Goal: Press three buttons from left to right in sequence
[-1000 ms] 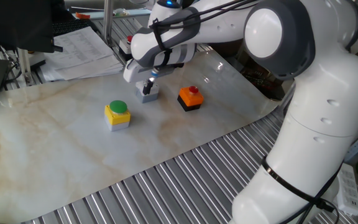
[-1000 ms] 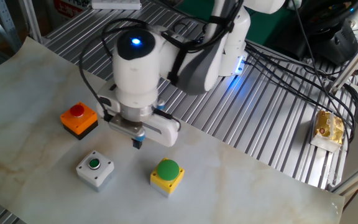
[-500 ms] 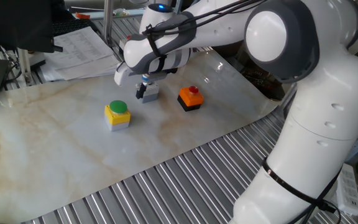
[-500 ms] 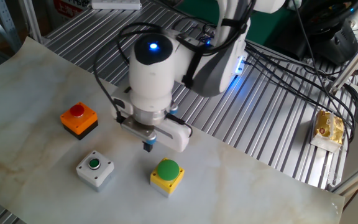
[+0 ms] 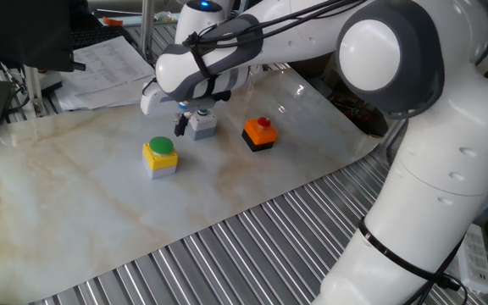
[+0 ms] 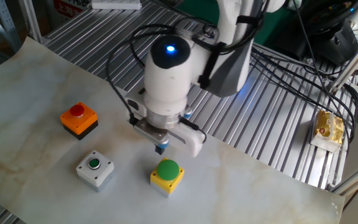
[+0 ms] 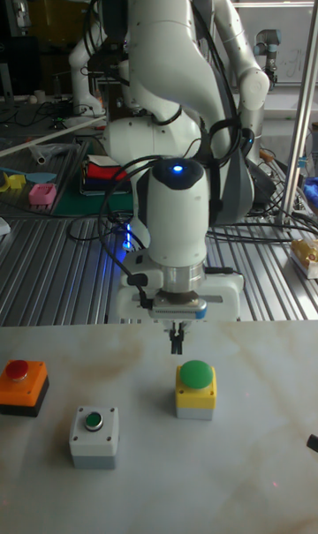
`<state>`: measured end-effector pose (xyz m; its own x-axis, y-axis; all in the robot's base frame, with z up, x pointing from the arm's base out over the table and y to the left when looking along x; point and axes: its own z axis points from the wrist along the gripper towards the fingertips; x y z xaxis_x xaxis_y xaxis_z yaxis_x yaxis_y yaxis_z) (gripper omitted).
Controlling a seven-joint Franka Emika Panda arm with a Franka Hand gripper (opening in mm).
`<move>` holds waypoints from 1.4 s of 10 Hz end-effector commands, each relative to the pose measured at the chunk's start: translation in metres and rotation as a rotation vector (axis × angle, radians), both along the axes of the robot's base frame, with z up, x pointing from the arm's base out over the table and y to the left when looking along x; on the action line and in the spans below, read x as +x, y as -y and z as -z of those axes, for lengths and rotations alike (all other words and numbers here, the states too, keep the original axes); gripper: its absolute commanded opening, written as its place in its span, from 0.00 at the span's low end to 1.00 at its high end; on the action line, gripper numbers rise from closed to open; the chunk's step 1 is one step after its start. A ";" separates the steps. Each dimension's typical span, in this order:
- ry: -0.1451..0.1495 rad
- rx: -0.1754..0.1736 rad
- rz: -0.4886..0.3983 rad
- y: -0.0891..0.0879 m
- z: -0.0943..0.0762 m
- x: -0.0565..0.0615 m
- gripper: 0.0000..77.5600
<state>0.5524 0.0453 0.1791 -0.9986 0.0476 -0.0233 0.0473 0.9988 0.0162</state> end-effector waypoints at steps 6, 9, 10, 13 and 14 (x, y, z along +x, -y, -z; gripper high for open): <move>0.016 0.007 0.053 -0.027 0.012 -0.001 0.01; 0.006 0.006 0.055 -0.031 0.007 0.010 0.01; 0.005 0.005 0.055 -0.032 0.006 0.014 0.01; 0.015 0.005 0.061 -0.035 0.014 0.017 0.01; 0.017 0.006 0.061 -0.035 0.016 0.018 0.01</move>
